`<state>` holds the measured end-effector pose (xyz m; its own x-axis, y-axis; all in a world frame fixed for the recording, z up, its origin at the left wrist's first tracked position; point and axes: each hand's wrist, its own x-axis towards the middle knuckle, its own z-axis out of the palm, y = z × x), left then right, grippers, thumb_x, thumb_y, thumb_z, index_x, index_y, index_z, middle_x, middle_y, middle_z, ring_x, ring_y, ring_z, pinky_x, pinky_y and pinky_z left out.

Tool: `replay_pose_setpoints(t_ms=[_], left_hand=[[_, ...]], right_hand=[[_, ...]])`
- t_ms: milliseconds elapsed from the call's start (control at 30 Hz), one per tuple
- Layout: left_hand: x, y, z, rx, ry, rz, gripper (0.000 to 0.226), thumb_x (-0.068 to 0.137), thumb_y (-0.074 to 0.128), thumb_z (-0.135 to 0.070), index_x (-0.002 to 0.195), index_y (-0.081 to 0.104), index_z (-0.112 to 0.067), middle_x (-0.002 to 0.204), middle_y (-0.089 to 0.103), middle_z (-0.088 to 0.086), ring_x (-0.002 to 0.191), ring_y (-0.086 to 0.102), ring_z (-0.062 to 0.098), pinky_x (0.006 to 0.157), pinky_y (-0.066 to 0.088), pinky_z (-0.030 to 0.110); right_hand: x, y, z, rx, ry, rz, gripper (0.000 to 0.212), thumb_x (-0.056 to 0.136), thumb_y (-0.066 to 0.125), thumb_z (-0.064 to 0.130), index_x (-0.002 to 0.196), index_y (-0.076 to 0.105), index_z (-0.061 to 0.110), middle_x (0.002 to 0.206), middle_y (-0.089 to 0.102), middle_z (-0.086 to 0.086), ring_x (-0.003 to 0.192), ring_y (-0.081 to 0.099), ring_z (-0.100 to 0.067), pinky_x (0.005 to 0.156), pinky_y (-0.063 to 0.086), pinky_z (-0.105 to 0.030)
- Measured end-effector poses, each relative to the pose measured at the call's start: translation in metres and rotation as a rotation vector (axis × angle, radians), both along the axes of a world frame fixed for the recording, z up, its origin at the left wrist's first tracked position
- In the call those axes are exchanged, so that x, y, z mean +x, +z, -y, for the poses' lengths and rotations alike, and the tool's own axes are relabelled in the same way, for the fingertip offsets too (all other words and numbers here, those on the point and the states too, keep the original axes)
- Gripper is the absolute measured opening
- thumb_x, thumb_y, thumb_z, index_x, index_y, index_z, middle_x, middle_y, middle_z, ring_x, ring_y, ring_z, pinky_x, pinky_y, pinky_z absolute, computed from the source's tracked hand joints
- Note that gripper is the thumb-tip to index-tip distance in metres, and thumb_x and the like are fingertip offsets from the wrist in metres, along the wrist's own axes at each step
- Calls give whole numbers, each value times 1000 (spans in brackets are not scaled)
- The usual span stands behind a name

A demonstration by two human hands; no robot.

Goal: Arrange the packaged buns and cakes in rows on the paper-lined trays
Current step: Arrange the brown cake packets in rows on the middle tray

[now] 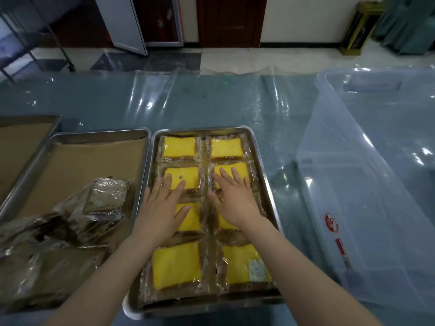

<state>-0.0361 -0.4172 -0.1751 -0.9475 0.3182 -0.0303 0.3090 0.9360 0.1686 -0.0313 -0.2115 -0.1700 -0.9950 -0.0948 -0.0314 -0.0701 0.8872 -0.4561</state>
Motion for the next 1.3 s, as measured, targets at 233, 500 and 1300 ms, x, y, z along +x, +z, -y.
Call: replay_pose_setpoints(t_ms=[233, 500, 1300], left_hand=[[51, 31, 56, 74, 43, -94, 68, 94, 33, -52, 148, -3, -32, 151, -16, -6, 136, -25, 10, 110, -15, 31], [100, 41, 182, 105, 162, -133, 69, 94, 35, -53, 147, -3, -33, 157, -7, -5, 139, -19, 9, 113, -9, 33], [116, 23, 411, 431, 305, 137, 33, 89, 59, -34, 120, 60, -22, 99, 65, -11, 87, 59, 7, 74, 47, 24]], right_hand=[[31, 34, 60, -97, 98, -99, 52, 97, 44, 42, 144, 39, 19, 154, 29, -1, 145, 13, -20, 118, 14, -40], [59, 56, 177, -147, 213, -119, 38, 95, 50, 33, 131, 56, 20, 137, 52, -1, 129, 42, -17, 106, 29, -27], [94, -17, 333, -41, -21, 342, 107, 72, 72, 57, 152, 7, 30, 159, 0, 11, 146, -3, -22, 117, 14, -45]])
